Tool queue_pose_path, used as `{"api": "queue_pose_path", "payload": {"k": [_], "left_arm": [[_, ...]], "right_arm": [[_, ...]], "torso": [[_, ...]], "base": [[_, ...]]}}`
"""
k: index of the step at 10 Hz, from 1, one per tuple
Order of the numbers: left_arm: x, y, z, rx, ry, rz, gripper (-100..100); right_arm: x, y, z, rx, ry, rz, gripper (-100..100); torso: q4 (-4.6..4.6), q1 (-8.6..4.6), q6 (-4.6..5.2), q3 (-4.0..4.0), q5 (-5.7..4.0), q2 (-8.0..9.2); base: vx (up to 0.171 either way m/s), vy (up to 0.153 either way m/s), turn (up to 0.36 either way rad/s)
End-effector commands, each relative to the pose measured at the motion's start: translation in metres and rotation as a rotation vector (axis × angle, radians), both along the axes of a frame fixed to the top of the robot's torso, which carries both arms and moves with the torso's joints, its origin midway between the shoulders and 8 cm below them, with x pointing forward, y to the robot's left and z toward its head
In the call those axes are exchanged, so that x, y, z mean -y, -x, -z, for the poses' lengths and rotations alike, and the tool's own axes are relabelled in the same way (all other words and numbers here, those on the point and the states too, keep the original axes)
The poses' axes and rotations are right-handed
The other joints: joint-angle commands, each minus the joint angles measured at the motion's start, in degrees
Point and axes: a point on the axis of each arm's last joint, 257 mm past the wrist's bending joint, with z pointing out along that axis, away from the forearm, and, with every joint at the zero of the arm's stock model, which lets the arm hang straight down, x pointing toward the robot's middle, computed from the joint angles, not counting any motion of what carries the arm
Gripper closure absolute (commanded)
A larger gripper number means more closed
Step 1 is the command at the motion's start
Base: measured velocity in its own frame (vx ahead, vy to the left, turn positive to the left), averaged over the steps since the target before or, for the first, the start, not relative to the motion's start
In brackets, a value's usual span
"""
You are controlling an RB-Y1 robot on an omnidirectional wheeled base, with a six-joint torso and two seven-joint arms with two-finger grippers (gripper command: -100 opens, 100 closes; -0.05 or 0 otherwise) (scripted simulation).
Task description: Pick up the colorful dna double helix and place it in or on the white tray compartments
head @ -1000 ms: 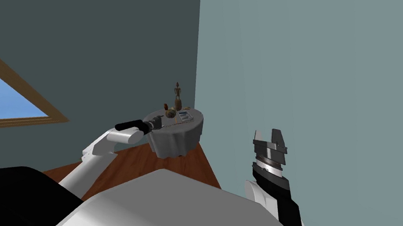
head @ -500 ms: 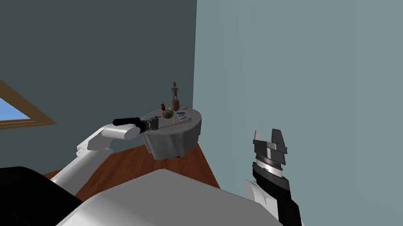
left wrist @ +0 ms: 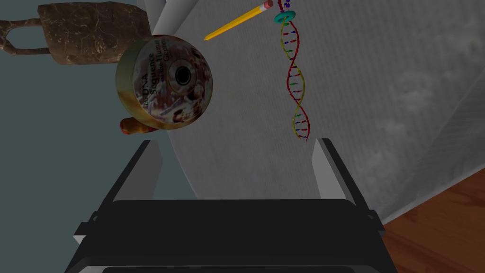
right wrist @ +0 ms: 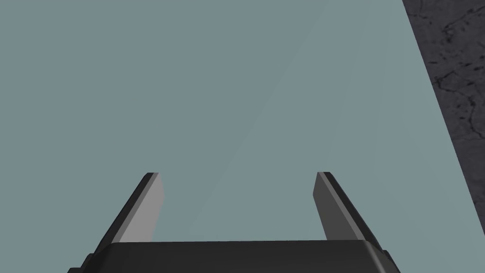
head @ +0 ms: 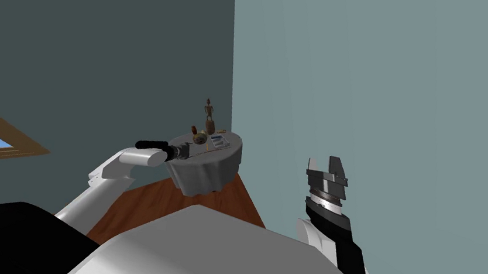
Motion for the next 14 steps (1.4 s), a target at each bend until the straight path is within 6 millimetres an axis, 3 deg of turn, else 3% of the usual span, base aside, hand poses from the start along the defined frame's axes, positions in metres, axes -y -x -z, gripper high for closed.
{"api": "queue_pose_path", "payload": {"k": [1,2,4,7,9,14], "left_arm": [[-0.007,0.007,0.007,-0.045,0.020,-0.015,-100],[-0.018,0.010,0.005,-0.064,0.045,-0.040,-100],[-0.017,0.017,0.014,-0.106,0.053,-0.043,-100],[-0.037,0.031,0.019,-0.179,0.113,-0.097,-100],[-0.036,0.038,0.026,-0.217,0.121,-0.101,-100],[-0.058,0.068,0.037,-0.348,0.220,-0.184,-100]], "right_arm": [[0.000,0.000,0.000,0.000,0.000,0.000,0],[0.000,0.000,0.000,0.000,0.000,0.000,0],[0.000,0.000,0.000,0.000,0.000,0.000,0],[0.000,0.000,0.000,0.000,0.000,0.000,0],[0.000,0.000,0.000,0.000,0.000,0.000,0],[0.000,0.000,0.000,0.000,0.000,0.000,0]], "torso": [[0.00,0.00,0.00,0.00,0.00,0.00],[0.00,0.01,-0.04,0.00,0.00,0.00],[-0.02,0.02,-0.03,-0.04,0.01,-0.06],[-0.01,0.02,-0.04,-0.02,0.01,-0.02],[-0.02,0.02,-0.04,-0.04,0.01,-0.06],[-0.02,0.02,-0.04,-0.05,0.01,-0.08]], "base": [[0.026,-0.011,-0.060],[0.042,-0.013,-0.112],[0.026,-0.006,-0.025],[0.033,-0.008,-0.104],[0.028,-0.006,-0.027],[0.044,-0.006,-0.101]]}}
